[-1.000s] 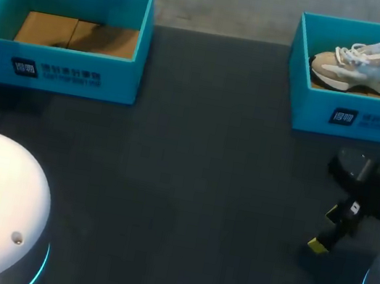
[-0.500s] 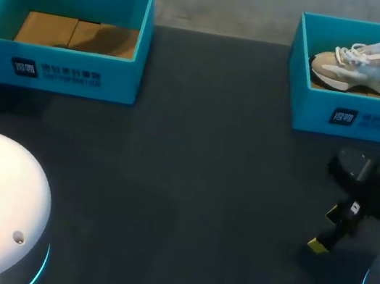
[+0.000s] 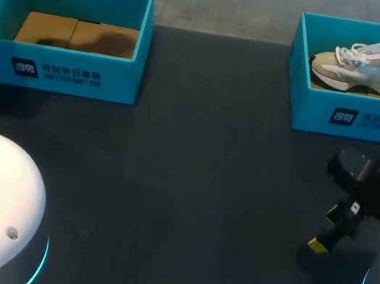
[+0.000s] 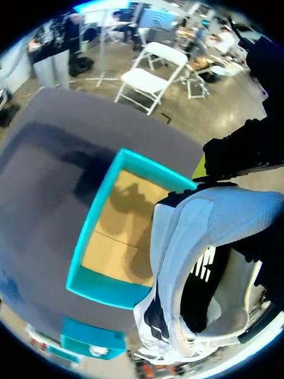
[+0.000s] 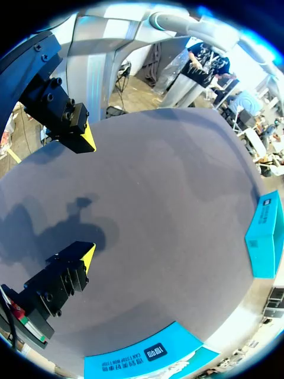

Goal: Take the shoe out of the shoebox, open the shoe tongue, remove and reinsert the insole, then place the shoe into the shoebox

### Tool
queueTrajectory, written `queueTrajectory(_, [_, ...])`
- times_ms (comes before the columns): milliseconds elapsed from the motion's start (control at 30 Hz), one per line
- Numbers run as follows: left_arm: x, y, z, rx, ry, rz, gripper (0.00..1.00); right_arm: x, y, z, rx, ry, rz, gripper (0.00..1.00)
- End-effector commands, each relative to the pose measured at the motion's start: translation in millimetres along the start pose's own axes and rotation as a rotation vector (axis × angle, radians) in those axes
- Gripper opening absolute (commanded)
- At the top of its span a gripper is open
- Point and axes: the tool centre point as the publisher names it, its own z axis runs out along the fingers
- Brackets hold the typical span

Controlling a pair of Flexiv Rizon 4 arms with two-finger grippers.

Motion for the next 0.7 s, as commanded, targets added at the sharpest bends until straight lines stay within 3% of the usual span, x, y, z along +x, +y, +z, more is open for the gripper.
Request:
queueTrajectory(33, [7.4, -5, 11, 0.013, -0.082, 0.164, 0.0, 0.9, -0.9, 1, -0.001, -0.002, -0.001, 1.0])
queueTrajectory(267, [9.7, -1, 20, -0.035, -0.1, 0.2, 0.0, 0.9, -0.9, 1, -0.001, -0.002, -0.001, 1.0])
queueTrajectory(700, [5.0, 27, 44, -0.031, -0.066, 0.182, 0.0, 0.9, -0.9, 1, -0.001, -0.002, -0.001, 1.0])
